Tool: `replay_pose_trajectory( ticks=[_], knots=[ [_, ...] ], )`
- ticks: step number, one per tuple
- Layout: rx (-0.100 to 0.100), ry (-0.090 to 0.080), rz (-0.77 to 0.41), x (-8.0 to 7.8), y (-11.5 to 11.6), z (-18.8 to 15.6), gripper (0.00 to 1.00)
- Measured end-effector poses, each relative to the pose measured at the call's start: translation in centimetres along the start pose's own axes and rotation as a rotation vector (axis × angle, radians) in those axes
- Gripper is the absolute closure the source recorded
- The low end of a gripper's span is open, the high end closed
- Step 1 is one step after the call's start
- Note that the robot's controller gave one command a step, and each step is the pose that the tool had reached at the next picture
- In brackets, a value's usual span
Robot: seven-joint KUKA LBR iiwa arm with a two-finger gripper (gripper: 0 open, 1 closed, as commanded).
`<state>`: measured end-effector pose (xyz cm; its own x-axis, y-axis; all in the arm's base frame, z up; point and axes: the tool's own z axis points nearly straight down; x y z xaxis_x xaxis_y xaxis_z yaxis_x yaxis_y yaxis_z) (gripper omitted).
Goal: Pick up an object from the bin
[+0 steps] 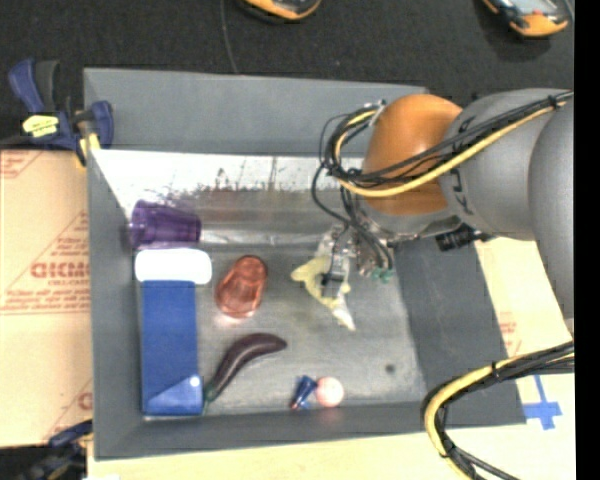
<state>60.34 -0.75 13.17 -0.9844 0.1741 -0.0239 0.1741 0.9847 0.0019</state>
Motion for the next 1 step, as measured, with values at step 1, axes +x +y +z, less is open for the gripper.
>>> replay_pose_trajectory(
  ticks=[1],
  knots=[
    [0.001, 0.006, 0.015, 0.53, 0.14, -6.26, 1.0]
  ],
)
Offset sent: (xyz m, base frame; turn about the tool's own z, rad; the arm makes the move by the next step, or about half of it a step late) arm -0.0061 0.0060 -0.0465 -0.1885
